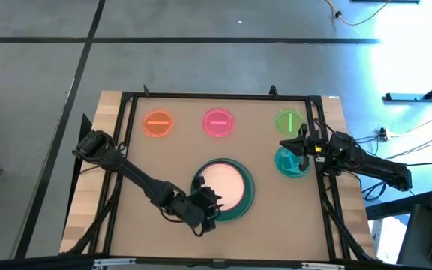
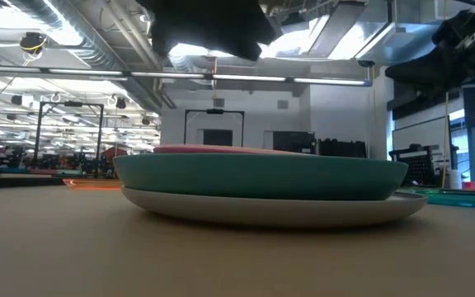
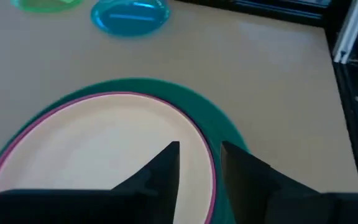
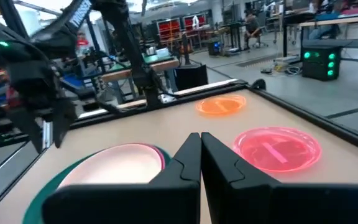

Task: Stack plastic plates
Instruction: Stack the transparent blue plate on top of the white plate

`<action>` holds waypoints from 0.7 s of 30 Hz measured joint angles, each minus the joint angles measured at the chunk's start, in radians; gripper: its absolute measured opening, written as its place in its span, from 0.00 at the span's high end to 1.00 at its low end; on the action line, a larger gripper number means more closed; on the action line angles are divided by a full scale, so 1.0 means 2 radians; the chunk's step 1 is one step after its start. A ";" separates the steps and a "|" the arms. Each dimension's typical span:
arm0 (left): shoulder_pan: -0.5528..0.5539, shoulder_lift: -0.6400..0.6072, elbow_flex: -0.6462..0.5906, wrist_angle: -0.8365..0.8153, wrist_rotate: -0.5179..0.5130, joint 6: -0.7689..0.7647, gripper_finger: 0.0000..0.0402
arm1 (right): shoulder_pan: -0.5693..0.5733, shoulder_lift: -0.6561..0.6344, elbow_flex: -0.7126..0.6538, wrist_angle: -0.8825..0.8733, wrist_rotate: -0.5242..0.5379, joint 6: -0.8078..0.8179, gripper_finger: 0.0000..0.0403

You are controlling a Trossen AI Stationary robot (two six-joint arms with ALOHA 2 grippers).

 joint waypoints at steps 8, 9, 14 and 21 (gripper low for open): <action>0.013 -0.047 -0.184 0.258 0.006 0.062 0.73 | 0.000 0.016 0.000 -0.018 0.001 0.000 0.99; 0.018 -0.053 -0.212 0.308 0.012 0.080 0.73 | 0.000 0.022 0.000 -0.016 0.004 0.000 0.99; 0.044 -0.076 -0.304 0.521 0.046 0.184 0.73 | 0.000 0.060 0.000 -0.009 0.022 0.000 0.99; 0.096 -0.077 -0.329 0.637 0.060 0.285 0.73 | 0.000 0.133 0.024 0.000 0.015 0.000 0.99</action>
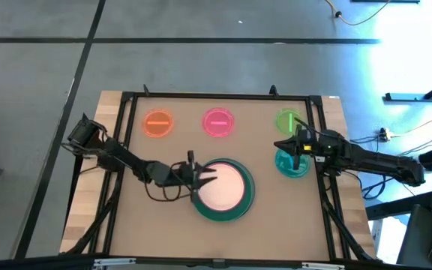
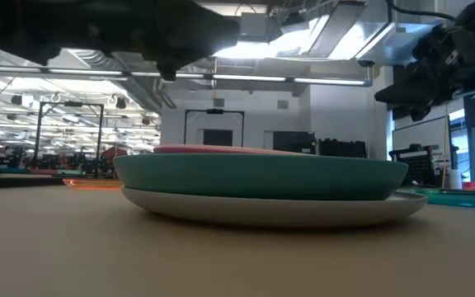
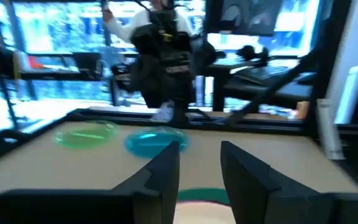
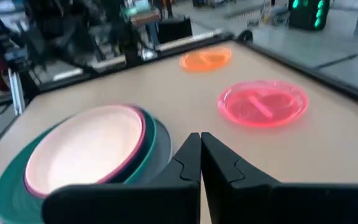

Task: Stack plastic plates
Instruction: Stack the transparent blue plate on top of the white plate

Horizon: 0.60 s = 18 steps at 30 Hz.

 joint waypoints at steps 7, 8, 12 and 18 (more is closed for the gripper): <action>0.043 0.000 0.017 0.007 0.048 0.060 0.73 | 0.006 0.066 0.052 -0.054 -0.024 -0.005 0.99; 0.047 0.000 0.021 0.008 0.063 0.060 0.73 | 0.013 0.073 0.063 -0.063 -0.020 -0.005 0.99; 0.052 0.000 0.022 0.008 0.094 0.068 0.73 | 0.071 0.113 0.112 -0.105 0.027 0.003 0.99; 0.050 -0.013 0.023 0.004 0.097 0.086 0.73 | 0.185 0.195 0.174 -0.181 0.144 0.047 0.99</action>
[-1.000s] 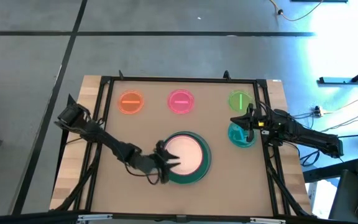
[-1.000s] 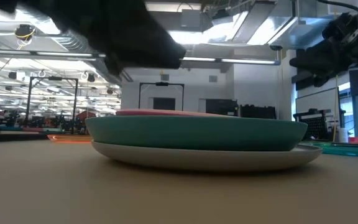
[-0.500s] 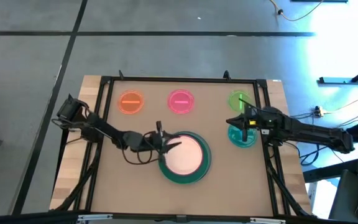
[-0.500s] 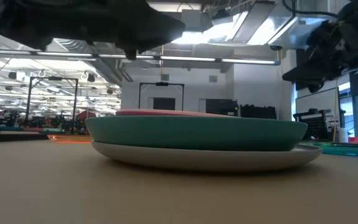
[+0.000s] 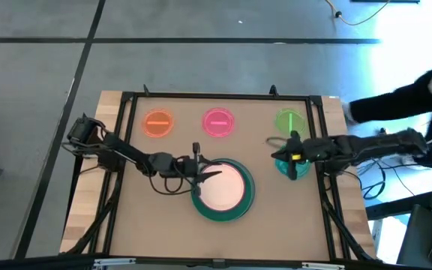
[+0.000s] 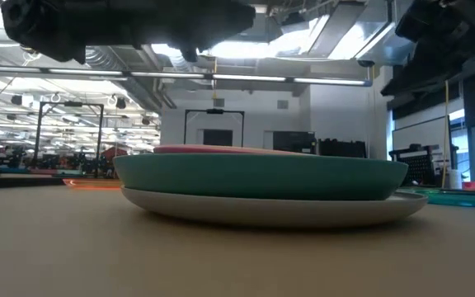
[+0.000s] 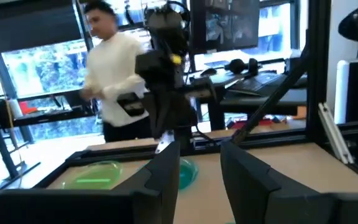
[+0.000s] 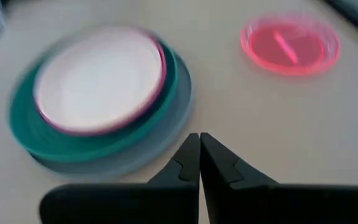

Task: Stack plastic plates
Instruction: Stack the transparent blue plate on top of the white plate

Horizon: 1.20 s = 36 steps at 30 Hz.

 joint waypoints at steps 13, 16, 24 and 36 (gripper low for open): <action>-0.041 -0.040 -0.003 -0.061 -0.028 0.000 0.73 | 0.099 0.165 0.048 -0.103 0.062 0.148 0.99; -0.047 -0.040 -0.003 -0.065 -0.035 0.000 0.73 | 0.099 0.189 0.048 -0.104 0.069 0.161 0.99; -0.051 -0.040 -0.003 -0.068 -0.038 0.000 0.73 | 0.096 0.250 0.048 -0.153 0.049 0.254 0.86; -0.049 -0.040 -0.003 -0.067 -0.060 0.000 0.73 | 0.096 0.334 0.048 -0.163 0.062 0.254 0.55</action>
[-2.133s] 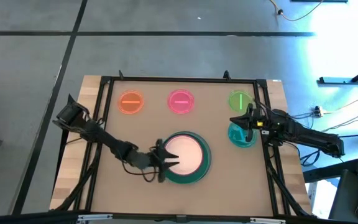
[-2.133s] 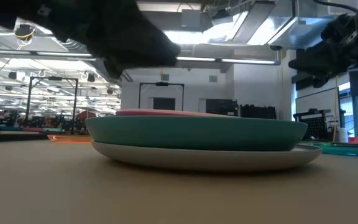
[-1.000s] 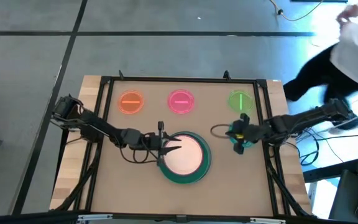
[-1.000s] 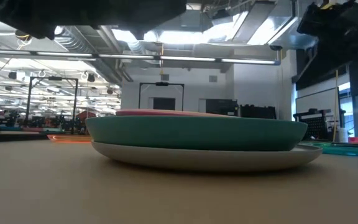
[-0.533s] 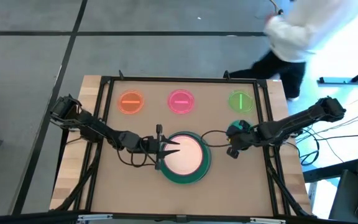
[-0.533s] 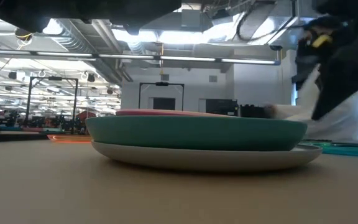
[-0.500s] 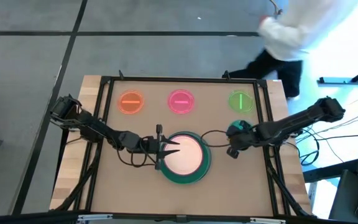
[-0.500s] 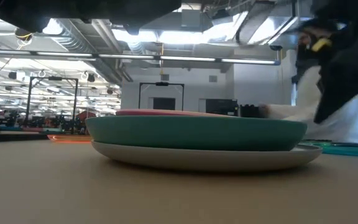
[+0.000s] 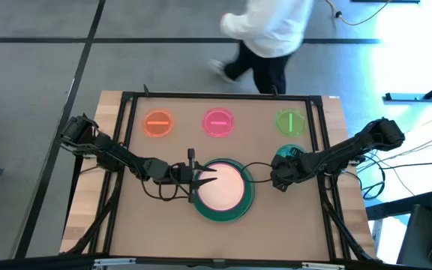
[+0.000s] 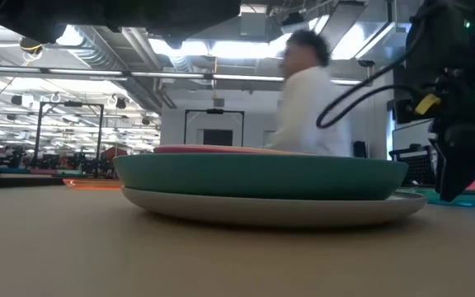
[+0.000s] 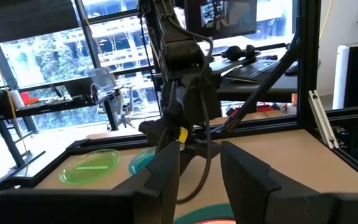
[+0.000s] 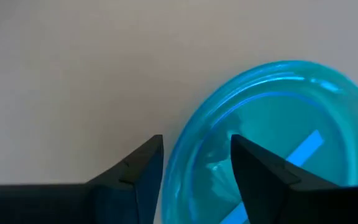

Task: Stack plastic plates
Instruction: Stack the transparent blue plate on top of the white plate

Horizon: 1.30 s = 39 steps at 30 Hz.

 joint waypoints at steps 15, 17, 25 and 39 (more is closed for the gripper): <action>-0.005 0.000 0.000 -0.010 0.000 -0.004 0.73 | 0.001 0.059 0.002 0.009 0.015 0.003 0.84; -0.005 0.000 0.000 -0.010 0.000 -0.004 0.73 | 0.001 0.059 0.002 0.010 0.014 -0.005 0.93; -0.005 0.000 0.000 -0.010 0.000 -0.003 0.73 | 0.001 0.060 0.001 0.008 0.014 -0.051 0.96; -0.005 0.001 0.000 -0.026 -0.034 0.011 0.73 | 0.000 0.062 0.045 -0.029 0.034 -0.103 1.00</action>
